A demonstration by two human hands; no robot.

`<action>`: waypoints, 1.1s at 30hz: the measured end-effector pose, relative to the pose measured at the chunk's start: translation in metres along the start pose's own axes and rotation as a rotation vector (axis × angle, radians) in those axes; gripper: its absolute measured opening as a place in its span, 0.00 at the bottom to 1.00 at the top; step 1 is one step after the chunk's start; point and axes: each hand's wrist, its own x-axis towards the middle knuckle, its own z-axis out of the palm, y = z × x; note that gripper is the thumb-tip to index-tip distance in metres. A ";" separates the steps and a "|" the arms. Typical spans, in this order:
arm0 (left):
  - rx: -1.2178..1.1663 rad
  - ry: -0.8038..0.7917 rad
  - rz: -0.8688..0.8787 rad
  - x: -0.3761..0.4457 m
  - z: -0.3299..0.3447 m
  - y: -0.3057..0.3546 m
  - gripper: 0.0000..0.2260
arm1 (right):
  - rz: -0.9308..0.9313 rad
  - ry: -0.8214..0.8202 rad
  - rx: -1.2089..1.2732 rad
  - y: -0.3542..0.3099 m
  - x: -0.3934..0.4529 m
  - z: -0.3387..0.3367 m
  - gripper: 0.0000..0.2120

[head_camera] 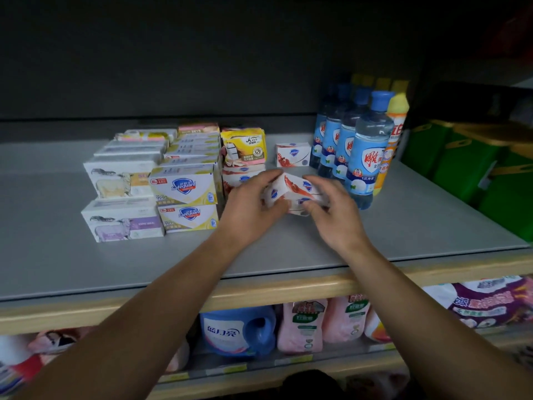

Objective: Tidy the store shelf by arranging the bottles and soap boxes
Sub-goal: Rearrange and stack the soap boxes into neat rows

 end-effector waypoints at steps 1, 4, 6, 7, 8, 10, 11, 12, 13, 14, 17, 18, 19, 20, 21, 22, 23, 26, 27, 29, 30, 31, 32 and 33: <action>0.049 0.008 0.010 0.005 -0.004 0.007 0.24 | 0.004 0.015 -0.024 0.001 0.005 -0.001 0.22; 0.144 0.057 0.085 0.020 -0.026 0.026 0.22 | 0.044 0.024 -0.149 0.005 0.024 -0.003 0.22; 0.230 0.057 0.130 0.030 -0.046 0.032 0.20 | 0.070 -0.031 -0.271 0.010 0.034 0.000 0.22; 0.299 0.046 0.138 0.036 -0.057 0.032 0.20 | 0.076 -0.065 -0.335 0.013 0.039 0.002 0.22; 0.378 0.032 0.133 0.043 -0.067 0.029 0.19 | 0.082 -0.097 -0.391 0.016 0.042 0.004 0.22; 0.512 -0.004 0.093 0.059 -0.087 0.019 0.19 | 0.095 -0.140 -0.460 0.021 0.049 0.007 0.22; 0.556 -0.025 0.063 0.068 -0.096 0.013 0.19 | 0.103 -0.152 -0.483 0.022 0.053 0.009 0.22; 0.586 -0.044 0.032 0.076 -0.104 0.006 0.19 | 0.105 -0.158 -0.513 0.022 0.055 0.010 0.23; 0.600 -0.059 0.002 0.082 -0.110 -0.001 0.19 | 0.089 -0.150 -0.566 0.023 0.056 0.011 0.23; 0.598 -0.071 -0.027 0.088 -0.113 -0.008 0.19 | 0.044 -0.122 -0.637 0.023 0.055 0.011 0.23; 0.613 -0.114 -0.078 0.097 -0.116 -0.026 0.17 | -0.165 -0.052 -0.855 0.023 0.047 0.015 0.24; 0.618 -0.146 -0.076 0.098 -0.114 -0.031 0.17 | -0.194 -0.059 -0.912 0.023 0.046 0.018 0.23; 0.613 -0.173 -0.077 0.099 -0.113 -0.034 0.17 | -0.194 -0.082 -0.955 0.023 0.047 0.022 0.23; 0.600 -0.187 -0.083 0.099 -0.112 -0.036 0.17 | -0.173 -0.114 -0.976 0.023 0.050 0.025 0.24; 0.588 -0.191 -0.085 0.099 -0.112 -0.037 0.17 | -0.137 -0.147 -0.976 0.022 0.055 0.028 0.24; 0.580 -0.194 -0.081 0.099 -0.113 -0.038 0.17 | -0.098 -0.173 -0.962 0.021 0.060 0.031 0.25; 0.575 -0.197 -0.073 0.099 -0.113 -0.038 0.17 | -0.069 -0.182 -0.943 0.021 0.066 0.035 0.25; 0.572 -0.202 -0.054 0.099 -0.112 -0.041 0.16 | 0.004 -0.143 -0.872 0.025 0.083 0.046 0.25; 0.569 -0.203 -0.053 0.099 -0.112 -0.042 0.16 | 0.028 -0.135 -0.837 0.027 0.089 0.050 0.25; 0.557 -0.200 -0.058 0.099 -0.112 -0.043 0.16 | 0.054 -0.144 -0.768 0.034 0.101 0.057 0.26; 0.553 -0.194 -0.059 0.099 -0.113 -0.043 0.16 | 0.062 -0.159 -0.734 0.039 0.107 0.060 0.27; 0.553 -0.190 -0.058 0.099 -0.113 -0.043 0.16 | 0.071 -0.180 -0.704 0.044 0.113 0.063 0.29; 0.556 -0.188 -0.056 0.099 -0.113 -0.043 0.16 | 0.082 -0.203 -0.680 0.048 0.118 0.065 0.31; 0.561 -0.185 -0.052 0.099 -0.112 -0.043 0.17 | 0.095 -0.222 -0.659 0.052 0.124 0.067 0.34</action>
